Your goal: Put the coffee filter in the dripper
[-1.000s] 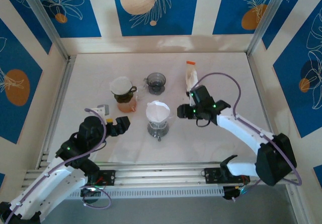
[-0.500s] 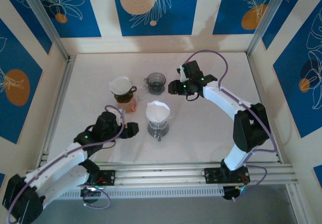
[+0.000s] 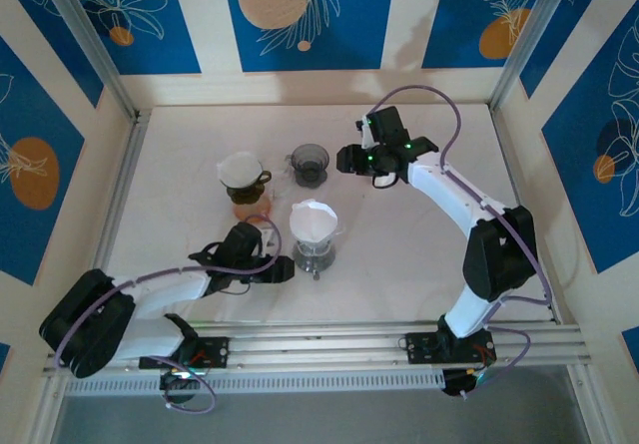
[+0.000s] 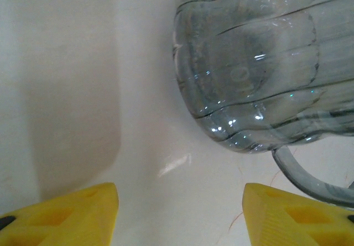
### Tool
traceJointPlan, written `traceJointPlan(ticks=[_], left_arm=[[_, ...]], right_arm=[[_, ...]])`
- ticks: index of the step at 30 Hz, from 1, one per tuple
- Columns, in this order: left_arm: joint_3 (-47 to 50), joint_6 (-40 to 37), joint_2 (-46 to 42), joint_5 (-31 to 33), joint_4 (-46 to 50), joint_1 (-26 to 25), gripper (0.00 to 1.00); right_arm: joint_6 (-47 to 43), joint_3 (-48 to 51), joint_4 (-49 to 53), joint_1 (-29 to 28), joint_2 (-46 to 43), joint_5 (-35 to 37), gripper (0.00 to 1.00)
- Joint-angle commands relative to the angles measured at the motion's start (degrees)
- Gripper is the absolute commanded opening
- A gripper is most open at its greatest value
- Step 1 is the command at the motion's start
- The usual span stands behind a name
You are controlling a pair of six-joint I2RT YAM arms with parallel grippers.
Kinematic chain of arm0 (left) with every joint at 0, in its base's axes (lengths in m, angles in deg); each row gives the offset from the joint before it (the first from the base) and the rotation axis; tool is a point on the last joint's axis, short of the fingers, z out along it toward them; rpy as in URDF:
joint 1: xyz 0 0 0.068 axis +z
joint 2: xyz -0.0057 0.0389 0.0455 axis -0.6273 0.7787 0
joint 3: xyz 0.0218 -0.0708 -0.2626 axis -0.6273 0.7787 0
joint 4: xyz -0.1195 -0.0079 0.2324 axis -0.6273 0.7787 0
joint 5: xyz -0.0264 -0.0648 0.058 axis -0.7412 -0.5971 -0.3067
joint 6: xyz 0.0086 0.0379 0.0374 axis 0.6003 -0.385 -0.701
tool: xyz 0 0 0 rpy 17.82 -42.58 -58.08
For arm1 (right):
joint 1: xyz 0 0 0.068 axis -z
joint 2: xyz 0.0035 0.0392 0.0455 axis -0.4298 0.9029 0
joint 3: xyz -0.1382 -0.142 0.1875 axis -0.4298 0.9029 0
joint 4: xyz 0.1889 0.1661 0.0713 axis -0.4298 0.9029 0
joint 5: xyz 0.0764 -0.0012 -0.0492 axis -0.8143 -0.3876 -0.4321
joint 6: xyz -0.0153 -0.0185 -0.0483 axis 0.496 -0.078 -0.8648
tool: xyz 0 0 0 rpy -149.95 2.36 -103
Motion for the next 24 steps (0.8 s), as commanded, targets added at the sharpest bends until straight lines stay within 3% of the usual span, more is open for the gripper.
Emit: traceJointPlan(ticks=[1,13,24], left_arm=[[-2.45,0.24,2.47,-2.53,-5.05,-0.99,0.60],[-7.37,2.31,12.07,-2.36,-10.83,-3.22,0.57],[-18.15,0.80,24.74,-2.88,-13.67,-3.62,0.54]], right_arm=[[1.38,-0.47,1.16,1.54,-5.30,1.20,0.53],[3.22,2.24,3.00,4.43,-16.69,2.80,0.53],[2.99,4.86,2.26,4.60,-19.75,2.19,0.53]])
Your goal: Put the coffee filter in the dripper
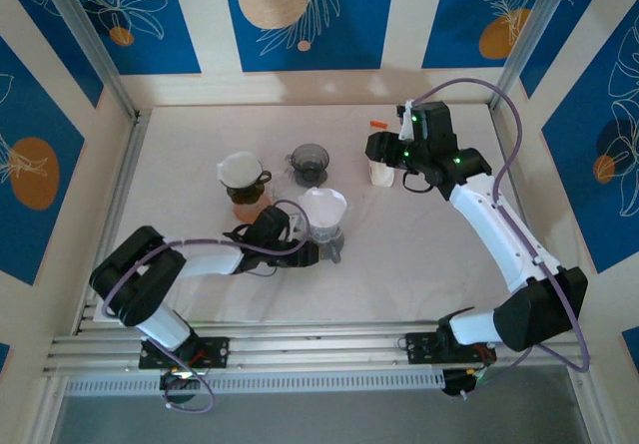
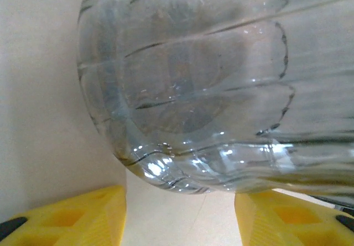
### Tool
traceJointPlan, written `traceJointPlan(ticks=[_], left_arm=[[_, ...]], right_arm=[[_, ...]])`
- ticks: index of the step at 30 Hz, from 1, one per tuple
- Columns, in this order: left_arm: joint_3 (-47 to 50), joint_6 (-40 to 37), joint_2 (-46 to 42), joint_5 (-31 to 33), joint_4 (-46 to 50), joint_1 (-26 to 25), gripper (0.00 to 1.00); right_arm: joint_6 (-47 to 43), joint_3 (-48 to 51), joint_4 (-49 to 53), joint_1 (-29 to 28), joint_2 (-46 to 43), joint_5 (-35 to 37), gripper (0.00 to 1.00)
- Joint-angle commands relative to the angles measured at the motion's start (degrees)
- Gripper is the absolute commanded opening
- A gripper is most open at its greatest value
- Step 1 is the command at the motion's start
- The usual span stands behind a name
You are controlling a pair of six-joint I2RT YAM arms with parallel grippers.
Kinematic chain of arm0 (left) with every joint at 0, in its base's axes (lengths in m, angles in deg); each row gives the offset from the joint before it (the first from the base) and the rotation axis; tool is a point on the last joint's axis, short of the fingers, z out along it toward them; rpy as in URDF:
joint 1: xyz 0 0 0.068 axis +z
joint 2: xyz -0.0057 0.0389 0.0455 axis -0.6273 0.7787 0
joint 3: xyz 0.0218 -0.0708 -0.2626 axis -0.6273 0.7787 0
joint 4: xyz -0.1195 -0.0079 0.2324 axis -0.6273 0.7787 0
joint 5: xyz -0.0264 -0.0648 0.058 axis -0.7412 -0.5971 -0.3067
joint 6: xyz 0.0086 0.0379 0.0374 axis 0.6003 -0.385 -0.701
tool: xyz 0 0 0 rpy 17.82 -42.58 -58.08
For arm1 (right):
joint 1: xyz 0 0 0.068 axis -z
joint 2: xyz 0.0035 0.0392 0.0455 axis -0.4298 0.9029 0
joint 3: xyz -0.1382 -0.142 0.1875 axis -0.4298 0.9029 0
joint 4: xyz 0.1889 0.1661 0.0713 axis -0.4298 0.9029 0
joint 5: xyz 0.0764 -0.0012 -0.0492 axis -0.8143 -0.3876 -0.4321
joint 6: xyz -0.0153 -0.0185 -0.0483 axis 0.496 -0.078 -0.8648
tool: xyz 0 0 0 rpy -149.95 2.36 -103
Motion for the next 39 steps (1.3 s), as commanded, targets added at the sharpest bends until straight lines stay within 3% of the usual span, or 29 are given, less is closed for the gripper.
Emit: traceJointPlan(ticks=[1,17,39], left_arm=[[-5.69,-2.95,5.81,0.01,-5.71,-0.74,0.54],[-18.97,-4.40,15.05,1.14,-4.20,-0.80,0.52],[-9.61,-1.00,4.02,2.50,-2.44,-0.72,0.51]], right_arm=[[0.47,1.09,0.49,0.36,-2.44,-0.14,0.53],[0.73,3.60,0.51,1.01,-6.23,-0.22,0.53],[0.89,4.09,0.07,1.58,-7.14,-1.12,0.53]])
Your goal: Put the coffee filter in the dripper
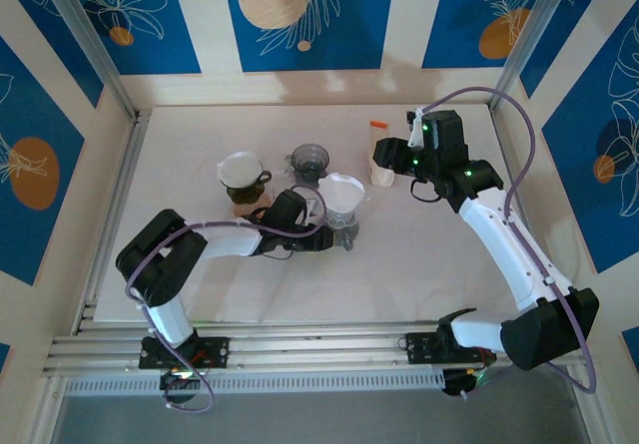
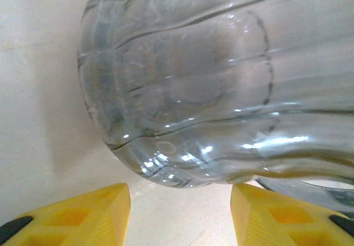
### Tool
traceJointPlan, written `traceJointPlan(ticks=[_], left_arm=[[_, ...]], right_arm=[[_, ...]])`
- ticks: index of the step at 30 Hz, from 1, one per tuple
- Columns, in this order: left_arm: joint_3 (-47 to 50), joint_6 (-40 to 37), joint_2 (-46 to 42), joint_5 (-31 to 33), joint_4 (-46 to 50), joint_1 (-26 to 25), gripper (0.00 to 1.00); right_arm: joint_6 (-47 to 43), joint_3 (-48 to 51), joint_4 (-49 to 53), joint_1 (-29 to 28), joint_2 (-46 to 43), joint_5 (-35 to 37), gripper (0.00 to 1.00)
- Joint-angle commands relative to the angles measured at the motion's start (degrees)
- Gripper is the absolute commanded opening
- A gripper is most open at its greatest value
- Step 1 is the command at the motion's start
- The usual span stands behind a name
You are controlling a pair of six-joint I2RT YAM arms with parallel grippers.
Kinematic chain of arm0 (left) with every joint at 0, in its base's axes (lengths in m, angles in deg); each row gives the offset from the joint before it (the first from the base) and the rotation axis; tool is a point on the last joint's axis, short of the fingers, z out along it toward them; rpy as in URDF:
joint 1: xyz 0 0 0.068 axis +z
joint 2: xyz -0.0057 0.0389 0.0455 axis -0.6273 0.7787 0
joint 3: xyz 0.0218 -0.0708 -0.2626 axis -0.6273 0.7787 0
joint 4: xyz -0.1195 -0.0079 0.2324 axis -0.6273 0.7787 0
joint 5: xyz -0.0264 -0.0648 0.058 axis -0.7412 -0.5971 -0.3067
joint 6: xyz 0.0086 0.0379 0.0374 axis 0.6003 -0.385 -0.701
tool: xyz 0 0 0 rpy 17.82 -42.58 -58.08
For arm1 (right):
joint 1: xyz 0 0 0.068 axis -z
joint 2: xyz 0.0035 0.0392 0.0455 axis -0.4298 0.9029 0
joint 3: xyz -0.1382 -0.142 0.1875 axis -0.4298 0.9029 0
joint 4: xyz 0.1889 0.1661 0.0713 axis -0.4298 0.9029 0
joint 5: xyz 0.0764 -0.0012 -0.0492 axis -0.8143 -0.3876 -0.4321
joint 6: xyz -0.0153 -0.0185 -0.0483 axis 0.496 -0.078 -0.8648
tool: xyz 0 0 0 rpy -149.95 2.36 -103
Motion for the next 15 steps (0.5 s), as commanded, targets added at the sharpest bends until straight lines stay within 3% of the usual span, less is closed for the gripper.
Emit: traceJointPlan(ticks=[1,15], left_arm=[[1.30,0.68,-3.64,1.71,-3.84,-0.41,0.51],[-0.43,1.98,1.31,0.62,-9.45,-0.37,0.50]], right_arm=[[0.54,0.16,0.15,0.26,-1.54,-1.06,0.53],[0.12,0.58,1.03,0.32,-2.29,-0.57,0.53]])
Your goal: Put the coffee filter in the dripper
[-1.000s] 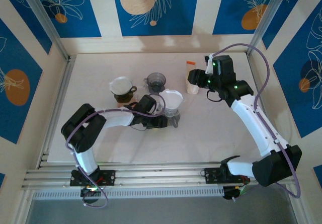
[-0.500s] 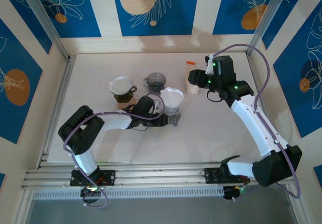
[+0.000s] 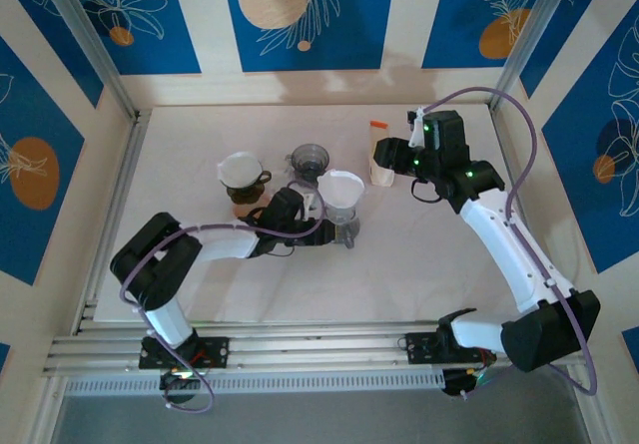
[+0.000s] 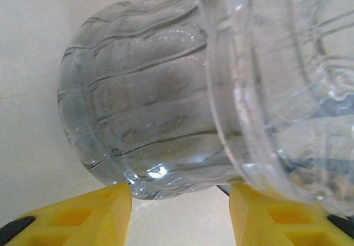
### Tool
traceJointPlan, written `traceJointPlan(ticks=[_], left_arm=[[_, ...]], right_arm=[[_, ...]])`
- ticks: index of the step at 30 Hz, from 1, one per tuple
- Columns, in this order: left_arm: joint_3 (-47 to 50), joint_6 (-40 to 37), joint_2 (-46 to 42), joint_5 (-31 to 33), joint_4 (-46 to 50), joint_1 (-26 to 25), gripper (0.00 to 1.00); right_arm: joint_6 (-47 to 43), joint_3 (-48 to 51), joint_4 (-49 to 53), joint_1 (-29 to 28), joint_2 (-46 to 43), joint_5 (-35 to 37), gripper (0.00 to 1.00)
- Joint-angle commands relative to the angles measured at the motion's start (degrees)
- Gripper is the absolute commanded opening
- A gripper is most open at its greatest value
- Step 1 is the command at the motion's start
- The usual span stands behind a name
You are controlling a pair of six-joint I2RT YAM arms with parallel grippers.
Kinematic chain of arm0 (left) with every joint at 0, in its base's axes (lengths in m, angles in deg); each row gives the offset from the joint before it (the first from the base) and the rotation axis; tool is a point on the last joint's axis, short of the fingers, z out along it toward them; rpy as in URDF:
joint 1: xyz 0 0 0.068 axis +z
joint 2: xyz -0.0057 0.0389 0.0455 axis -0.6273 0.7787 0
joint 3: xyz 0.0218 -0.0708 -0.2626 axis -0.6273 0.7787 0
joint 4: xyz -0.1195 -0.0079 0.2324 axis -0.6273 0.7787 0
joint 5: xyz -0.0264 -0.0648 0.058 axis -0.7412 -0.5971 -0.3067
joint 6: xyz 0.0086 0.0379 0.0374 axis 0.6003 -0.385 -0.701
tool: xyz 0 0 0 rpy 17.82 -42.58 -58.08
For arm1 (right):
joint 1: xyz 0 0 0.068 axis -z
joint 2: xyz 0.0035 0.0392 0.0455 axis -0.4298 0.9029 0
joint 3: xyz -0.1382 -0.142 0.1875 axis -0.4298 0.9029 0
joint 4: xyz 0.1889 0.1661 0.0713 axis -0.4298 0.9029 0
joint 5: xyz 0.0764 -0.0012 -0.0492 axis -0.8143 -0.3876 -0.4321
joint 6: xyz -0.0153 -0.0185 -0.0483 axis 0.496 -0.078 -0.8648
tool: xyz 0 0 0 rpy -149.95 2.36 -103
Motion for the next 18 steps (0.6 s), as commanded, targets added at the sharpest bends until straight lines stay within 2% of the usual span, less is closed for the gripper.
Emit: traceJointPlan(ticks=[1,9,18], left_arm=[[-1.50,0.70,2.07,0.01,-3.56,-0.36,0.50],[-3.97,-0.22,5.00,1.90,-6.93,-0.17,0.50],[-10.59,-1.48,9.00,2.14,-5.03,0.49,0.50]], right_arm=[[0.03,0.62,1.00,0.29,-1.63,-0.57,0.53],[0.22,1.21,0.51,0.31,-1.89,-0.45,0.53],[0.48,1.96,0.52,0.23,-2.12,-0.69,0.53]])
